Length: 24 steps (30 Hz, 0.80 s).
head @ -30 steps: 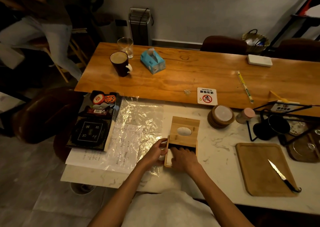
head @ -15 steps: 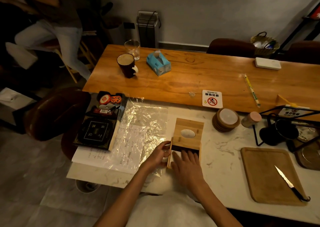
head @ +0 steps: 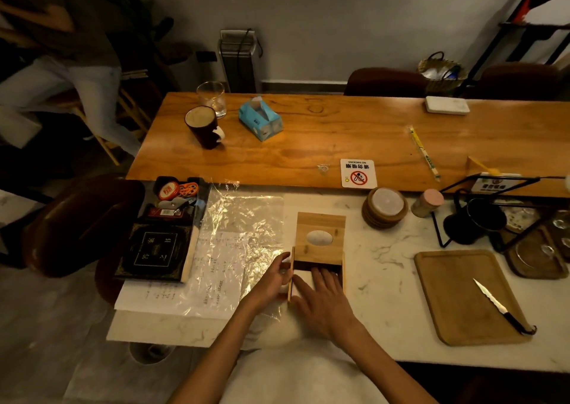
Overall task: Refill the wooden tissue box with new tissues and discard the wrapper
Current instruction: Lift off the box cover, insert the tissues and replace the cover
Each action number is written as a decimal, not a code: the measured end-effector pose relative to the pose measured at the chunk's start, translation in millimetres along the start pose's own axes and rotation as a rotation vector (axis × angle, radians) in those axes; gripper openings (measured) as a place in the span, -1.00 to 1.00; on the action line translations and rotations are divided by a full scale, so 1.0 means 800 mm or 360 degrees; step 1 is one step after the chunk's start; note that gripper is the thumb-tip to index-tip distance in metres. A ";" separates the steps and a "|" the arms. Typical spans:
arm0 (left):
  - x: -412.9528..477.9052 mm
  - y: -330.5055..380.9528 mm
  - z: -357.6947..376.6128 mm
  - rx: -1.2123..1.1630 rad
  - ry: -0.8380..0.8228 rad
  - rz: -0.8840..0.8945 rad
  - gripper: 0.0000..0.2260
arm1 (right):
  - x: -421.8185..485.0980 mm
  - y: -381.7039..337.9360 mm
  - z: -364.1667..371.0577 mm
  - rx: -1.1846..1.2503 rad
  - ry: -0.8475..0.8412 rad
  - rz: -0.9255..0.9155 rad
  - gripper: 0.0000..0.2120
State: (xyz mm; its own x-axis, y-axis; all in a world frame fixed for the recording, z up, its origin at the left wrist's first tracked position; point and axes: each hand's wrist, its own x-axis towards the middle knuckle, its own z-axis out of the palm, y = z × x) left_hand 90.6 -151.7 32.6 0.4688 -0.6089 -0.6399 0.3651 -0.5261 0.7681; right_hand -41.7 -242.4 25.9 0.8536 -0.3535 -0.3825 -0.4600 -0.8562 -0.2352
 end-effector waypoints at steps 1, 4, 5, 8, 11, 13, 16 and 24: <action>-0.002 -0.003 0.003 0.0097 0.0032 0.0060 -0.67 | -0.008 0.001 -0.006 0.0096 0.0081 -0.0057 -0.54; -0.016 -0.014 0.014 0.0696 0.0179 0.0315 -0.76 | -0.034 0.018 -0.026 0.0311 0.0414 0.0005 -0.73; -0.021 -0.015 0.018 0.0890 0.0192 0.0396 -0.80 | -0.041 0.027 -0.031 0.0284 0.0475 0.0128 -0.79; -0.023 -0.010 0.027 0.1366 0.0122 0.0502 -0.88 | -0.036 0.039 -0.038 0.0190 0.0289 0.0360 -0.79; -0.013 -0.005 0.031 0.1554 0.0055 0.0353 -0.87 | -0.017 0.033 -0.038 0.0120 0.0005 0.0443 -0.62; -0.012 -0.005 0.032 0.1571 0.0049 0.0281 -0.84 | -0.015 0.028 -0.034 0.0121 -0.0081 0.0467 -0.55; -0.024 -0.013 0.031 0.1621 0.0023 0.0225 -0.75 | -0.032 0.031 -0.025 0.0099 -0.0123 0.0465 -0.55; -0.039 -0.024 0.030 0.1643 0.0046 0.0238 -0.69 | -0.047 0.045 -0.001 0.0090 -0.0024 0.0302 -0.17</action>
State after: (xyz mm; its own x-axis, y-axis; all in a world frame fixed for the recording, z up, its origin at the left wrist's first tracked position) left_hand 49.3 -136.6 37.2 0.4765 -0.7025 -0.5287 -0.5572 -0.7064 0.4364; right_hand -90.0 -260.6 32.6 0.7468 -0.5003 -0.4381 -0.6255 -0.7522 -0.2073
